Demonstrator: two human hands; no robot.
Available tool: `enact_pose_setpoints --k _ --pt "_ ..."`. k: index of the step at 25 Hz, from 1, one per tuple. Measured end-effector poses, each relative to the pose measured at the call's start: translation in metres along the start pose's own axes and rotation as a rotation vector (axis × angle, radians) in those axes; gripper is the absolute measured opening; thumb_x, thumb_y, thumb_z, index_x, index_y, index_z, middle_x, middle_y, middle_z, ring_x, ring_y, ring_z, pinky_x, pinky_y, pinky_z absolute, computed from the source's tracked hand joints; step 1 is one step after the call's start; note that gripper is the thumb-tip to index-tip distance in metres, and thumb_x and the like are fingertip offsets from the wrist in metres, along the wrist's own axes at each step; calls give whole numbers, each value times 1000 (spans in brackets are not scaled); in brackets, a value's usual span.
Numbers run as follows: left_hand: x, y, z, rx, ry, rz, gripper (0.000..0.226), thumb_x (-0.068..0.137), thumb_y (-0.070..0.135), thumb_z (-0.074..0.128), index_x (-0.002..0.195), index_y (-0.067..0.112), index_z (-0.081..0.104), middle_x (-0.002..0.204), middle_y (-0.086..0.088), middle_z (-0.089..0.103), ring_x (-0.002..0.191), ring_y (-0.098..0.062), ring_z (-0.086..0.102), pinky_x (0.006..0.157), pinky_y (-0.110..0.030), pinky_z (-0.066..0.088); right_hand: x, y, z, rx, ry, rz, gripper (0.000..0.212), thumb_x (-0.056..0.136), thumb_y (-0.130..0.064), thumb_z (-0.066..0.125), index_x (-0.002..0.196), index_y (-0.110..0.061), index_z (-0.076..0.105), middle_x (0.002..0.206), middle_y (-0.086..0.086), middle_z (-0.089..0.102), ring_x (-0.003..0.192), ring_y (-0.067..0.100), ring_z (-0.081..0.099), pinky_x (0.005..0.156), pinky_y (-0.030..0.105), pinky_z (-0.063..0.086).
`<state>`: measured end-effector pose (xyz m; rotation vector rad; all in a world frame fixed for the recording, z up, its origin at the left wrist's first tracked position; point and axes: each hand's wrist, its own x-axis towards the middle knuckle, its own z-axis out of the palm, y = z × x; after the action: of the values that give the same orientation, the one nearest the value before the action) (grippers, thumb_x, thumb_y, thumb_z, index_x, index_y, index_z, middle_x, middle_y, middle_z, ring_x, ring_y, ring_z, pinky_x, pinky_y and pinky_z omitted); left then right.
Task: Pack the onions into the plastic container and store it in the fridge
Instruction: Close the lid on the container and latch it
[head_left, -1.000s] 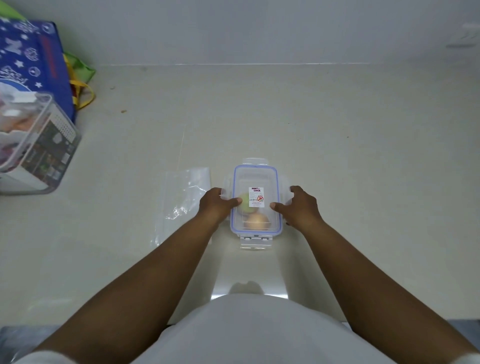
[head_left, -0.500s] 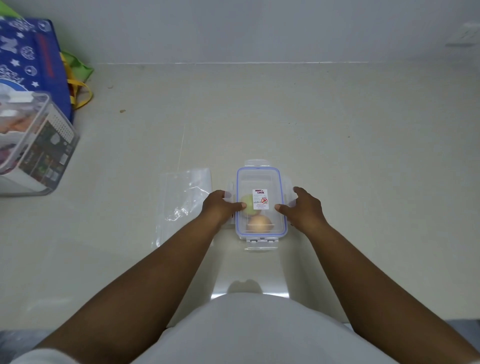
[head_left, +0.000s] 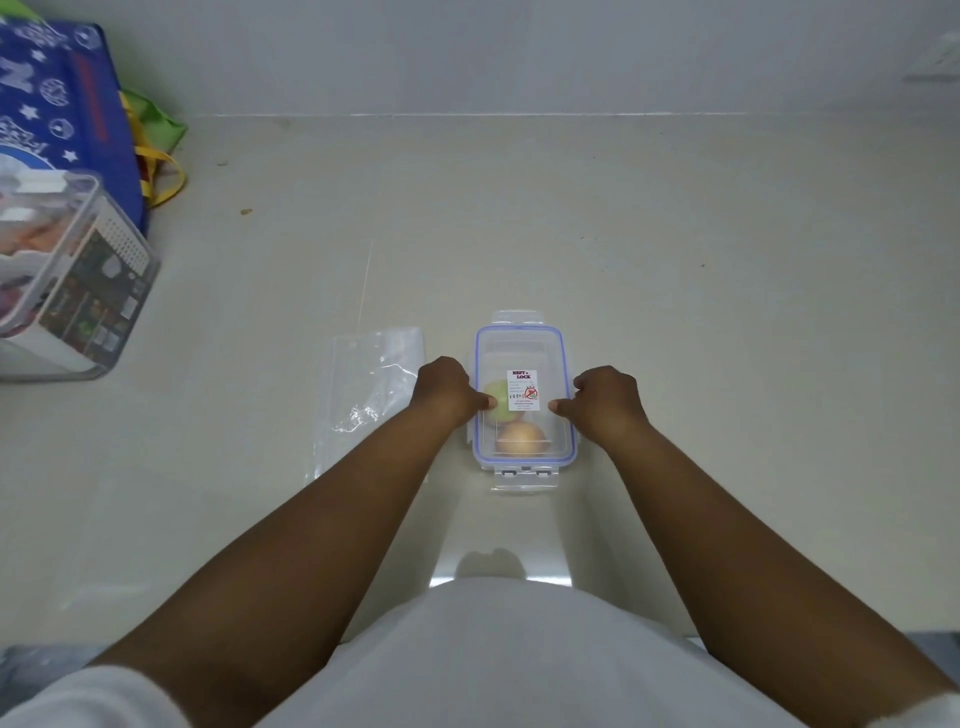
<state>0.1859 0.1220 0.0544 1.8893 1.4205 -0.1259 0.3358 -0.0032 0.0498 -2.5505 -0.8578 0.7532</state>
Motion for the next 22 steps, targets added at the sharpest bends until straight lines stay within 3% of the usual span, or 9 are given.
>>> enact_pose_setpoints --k 4,10,13,18,22 --pt "5 -4 1 -173 -46 -107 52 65 32 88 99 0 65 100 -14 71 91 -30 70 88 -41 56 12 -1 -6 164 -79 94 46 64 -33 87 89 1 69 94 16 72 86 31 70 84 41 57" --pt "8 -1 1 -244 -66 -137 46 64 25 89 95 0 65 99 -17 71 88 -32 71 86 -44 57 16 1 -1 246 -57 125 48 64 -37 87 81 2 67 90 18 73 82 33 72 82 51 58" --pt "7 -1 2 -176 -43 -107 36 66 28 88 79 6 62 96 -15 72 85 -30 72 86 -42 58 16 4 1 289 -51 137 45 64 -35 87 78 1 67 87 17 73 81 33 71 81 52 58" --pt "8 -2 3 -149 -37 -95 39 67 32 86 86 3 69 92 -14 74 83 -28 72 84 -42 58 16 5 2 353 -64 166 41 64 -34 87 81 -1 68 85 11 73 81 30 71 81 50 59" --pt "9 -3 2 -273 -47 -134 40 64 25 89 87 0 67 94 -15 73 85 -30 72 85 -44 58 16 6 4 403 -73 193 41 65 -32 87 83 -1 68 82 9 73 77 27 72 78 49 60"
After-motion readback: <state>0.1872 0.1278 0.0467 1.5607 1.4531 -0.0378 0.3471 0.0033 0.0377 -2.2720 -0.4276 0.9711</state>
